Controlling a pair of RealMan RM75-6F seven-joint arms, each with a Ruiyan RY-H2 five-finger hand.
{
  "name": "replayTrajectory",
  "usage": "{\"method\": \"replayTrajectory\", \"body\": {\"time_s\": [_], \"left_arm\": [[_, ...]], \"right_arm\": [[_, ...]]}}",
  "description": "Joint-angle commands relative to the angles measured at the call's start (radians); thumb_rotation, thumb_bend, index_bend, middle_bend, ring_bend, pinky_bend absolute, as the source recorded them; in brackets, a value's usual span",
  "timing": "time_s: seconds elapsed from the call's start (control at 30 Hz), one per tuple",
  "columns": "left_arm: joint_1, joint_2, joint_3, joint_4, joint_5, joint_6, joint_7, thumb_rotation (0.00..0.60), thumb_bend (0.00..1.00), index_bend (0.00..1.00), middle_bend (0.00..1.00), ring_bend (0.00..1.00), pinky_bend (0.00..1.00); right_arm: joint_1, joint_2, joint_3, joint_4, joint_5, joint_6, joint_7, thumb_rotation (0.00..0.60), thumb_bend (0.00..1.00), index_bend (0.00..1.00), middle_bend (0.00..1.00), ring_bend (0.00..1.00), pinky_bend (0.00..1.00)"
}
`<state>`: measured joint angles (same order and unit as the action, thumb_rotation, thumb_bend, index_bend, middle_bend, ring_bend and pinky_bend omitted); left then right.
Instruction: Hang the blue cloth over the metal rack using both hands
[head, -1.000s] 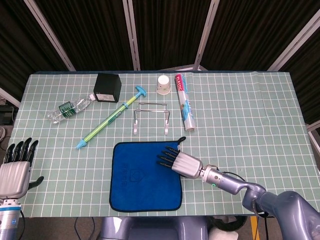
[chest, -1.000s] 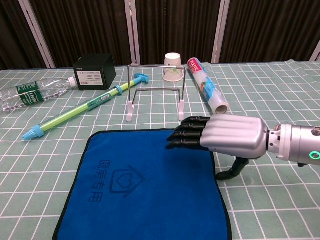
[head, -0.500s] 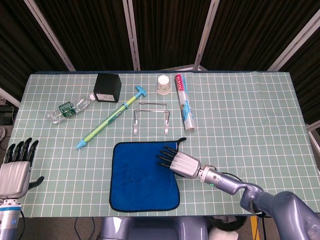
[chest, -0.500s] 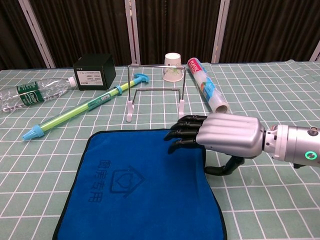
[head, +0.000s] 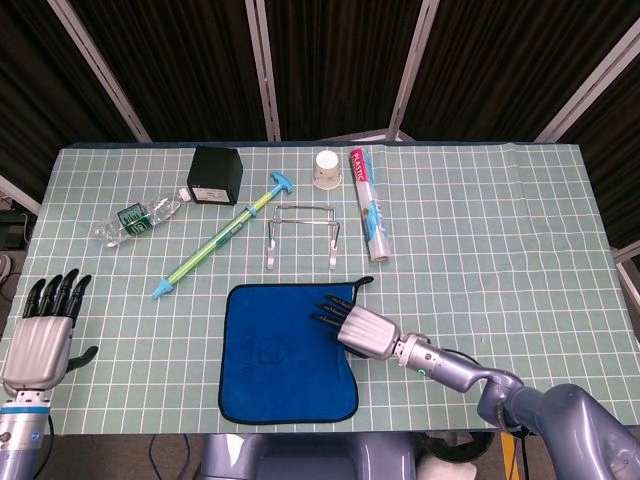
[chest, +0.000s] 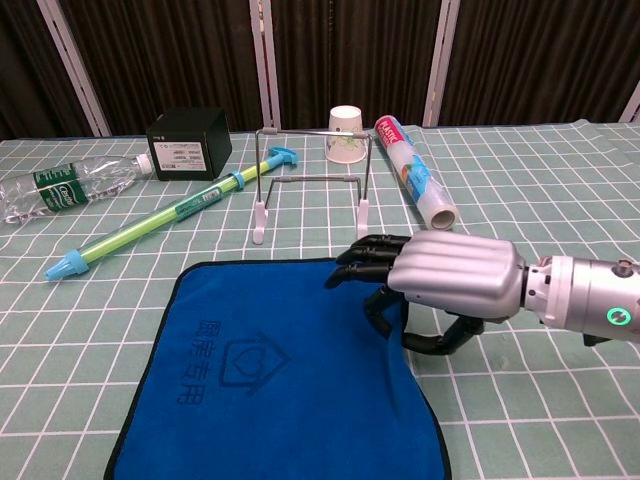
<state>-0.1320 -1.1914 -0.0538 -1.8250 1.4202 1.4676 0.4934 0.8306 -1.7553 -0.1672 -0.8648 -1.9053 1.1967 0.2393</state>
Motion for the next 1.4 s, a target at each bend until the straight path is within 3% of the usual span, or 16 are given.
{"method": "replayTrajectory", "body": {"time_s": [0.03, 0.1, 0.23, 0.33, 0.53, 0.73, 1.07, 1.2, 1.4], "left_arm": [[-0.06, -0.012, 0.009, 0.065, 0.06, -0.085, -0.058, 0.6, 0.0, 0.04, 0.0, 0.0, 0.0], [-0.11, -0.014, 0.018, 0.104, 0.104, -0.156, -0.083, 0.6, 0.0, 0.09, 0.0, 0.0, 0.0], [-0.199, -0.035, 0.029, 0.195, 0.192, -0.252, -0.174, 0.6, 0.03, 0.2, 0.0, 0.0, 0.0], [-0.264, -0.087, 0.037, 0.302, 0.277, -0.28, -0.293, 0.6, 0.12, 0.3, 0.0, 0.0, 0.0], [-0.332, -0.173, 0.062, 0.433, 0.342, -0.317, -0.395, 0.6, 0.16, 0.36, 0.0, 0.0, 0.0], [-0.398, -0.267, 0.086, 0.542, 0.379, -0.358, -0.487, 0.6, 0.22, 0.38, 0.0, 0.0, 0.0], [-0.453, -0.359, 0.117, 0.627, 0.396, -0.399, -0.487, 0.6, 0.26, 0.38, 0.0, 0.0, 0.0], [-0.466, -0.373, 0.125, 0.645, 0.387, -0.422, -0.462, 0.6, 0.26, 0.38, 0.0, 0.0, 0.0], [-0.475, -0.376, 0.132, 0.648, 0.368, -0.427, -0.447, 0.6, 0.26, 0.38, 0.0, 0.0, 0.0]], "right_arm": [[0.002, 0.002, -0.001, -0.004, 0.0, 0.0, -0.007, 0.6, 0.45, 0.76, 0.09, 0.0, 0.0], [0.003, 0.005, 0.0, -0.011, 0.003, -0.002, -0.015, 0.6, 0.45, 0.8, 0.09, 0.0, 0.0], [0.006, 0.014, 0.004, -0.033, 0.01, -0.008, -0.031, 0.6, 0.45, 0.67, 0.09, 0.0, 0.0], [0.007, 0.021, 0.007, -0.054, 0.017, -0.015, -0.04, 0.6, 0.45, 0.67, 0.1, 0.0, 0.0], [0.008, 0.033, 0.013, -0.093, 0.033, -0.034, -0.053, 0.6, 0.45, 0.68, 0.1, 0.0, 0.0], [0.009, 0.042, 0.023, -0.128, 0.051, -0.057, -0.085, 0.6, 0.45, 0.69, 0.1, 0.0, 0.0], [0.005, 0.049, 0.03, -0.16, 0.065, -0.073, -0.122, 0.6, 0.45, 0.73, 0.1, 0.0, 0.0], [0.003, 0.049, 0.031, -0.159, 0.069, -0.075, -0.122, 0.6, 0.45, 0.63, 0.1, 0.0, 0.0], [0.001, 0.05, 0.031, -0.149, 0.069, -0.071, -0.114, 0.6, 0.45, 0.63, 0.1, 0.0, 0.0]]}}
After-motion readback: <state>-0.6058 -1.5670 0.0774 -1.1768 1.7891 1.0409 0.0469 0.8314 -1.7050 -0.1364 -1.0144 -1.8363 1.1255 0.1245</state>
